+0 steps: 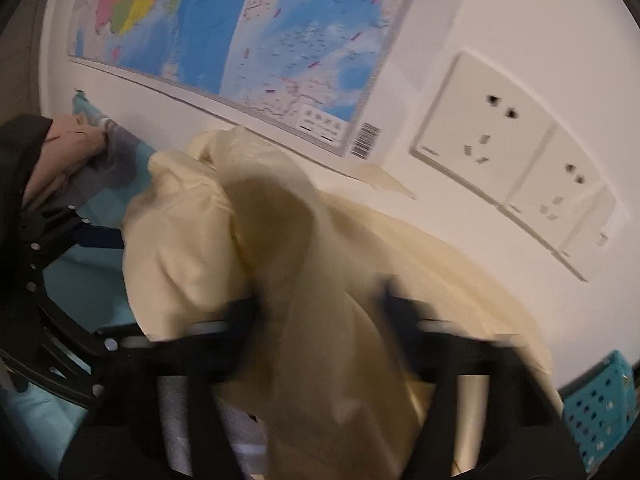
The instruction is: Fold large clothes
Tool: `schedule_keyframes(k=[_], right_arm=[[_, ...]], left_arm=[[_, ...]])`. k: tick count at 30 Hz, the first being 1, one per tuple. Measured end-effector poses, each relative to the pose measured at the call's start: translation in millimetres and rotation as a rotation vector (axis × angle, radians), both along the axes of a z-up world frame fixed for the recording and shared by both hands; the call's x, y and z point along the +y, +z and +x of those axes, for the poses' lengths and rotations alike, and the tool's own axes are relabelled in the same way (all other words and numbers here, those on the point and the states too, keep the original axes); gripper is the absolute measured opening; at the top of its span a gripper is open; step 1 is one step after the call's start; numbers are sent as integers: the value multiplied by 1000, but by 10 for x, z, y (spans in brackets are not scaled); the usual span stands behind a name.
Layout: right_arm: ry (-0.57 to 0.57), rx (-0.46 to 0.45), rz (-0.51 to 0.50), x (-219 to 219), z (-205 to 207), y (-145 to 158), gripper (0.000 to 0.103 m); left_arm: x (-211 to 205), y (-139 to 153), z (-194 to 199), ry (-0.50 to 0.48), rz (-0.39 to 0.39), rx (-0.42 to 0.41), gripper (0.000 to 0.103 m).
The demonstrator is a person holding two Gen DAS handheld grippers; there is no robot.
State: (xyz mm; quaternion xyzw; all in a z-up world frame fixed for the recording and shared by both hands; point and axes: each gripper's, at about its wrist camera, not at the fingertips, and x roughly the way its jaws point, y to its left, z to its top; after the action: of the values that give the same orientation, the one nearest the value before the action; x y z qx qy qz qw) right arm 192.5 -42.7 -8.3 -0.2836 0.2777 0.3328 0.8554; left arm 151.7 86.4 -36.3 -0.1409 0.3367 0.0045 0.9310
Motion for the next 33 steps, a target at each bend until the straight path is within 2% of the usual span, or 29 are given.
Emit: schedule_keyframes(k=[3,5,7,11,17,21,27,31,32,33], right_arm=[[-36,-14,158,-325,-8,435,6],[-49,-44,276,-611,-85,850,6],[-69,-98,340,-836,-174,1169,6],[-119,-108,441,-1190,-166,1597,6],[-127,-67,488,-1450,-195,1603,6],[-118,-52,489,-1531,-227,1585,6],[-92,-36,503,-1542,-253,1564,6],[-99,-35,513,-1620,-271,1582,6],[-105,-36,518,-1653,-278,1599,6],[-107,-36,533,-1706,-296,1644,6]], left_arm=[[37,7,-36,-18,-6,-34,96],[35,47,-44,-32,-7,-59,96],[23,58,-102,-31,-14,-93,96],[-38,173,-132,-67,-31,-149,96],[-124,225,-257,-99,-10,-197,96],[-185,263,-375,-135,72,-211,96],[-108,332,-506,-182,53,-242,96],[-60,204,-320,-133,31,-188,96],[-55,185,-264,-124,27,-178,82],[-37,189,-216,-111,30,-168,56]])
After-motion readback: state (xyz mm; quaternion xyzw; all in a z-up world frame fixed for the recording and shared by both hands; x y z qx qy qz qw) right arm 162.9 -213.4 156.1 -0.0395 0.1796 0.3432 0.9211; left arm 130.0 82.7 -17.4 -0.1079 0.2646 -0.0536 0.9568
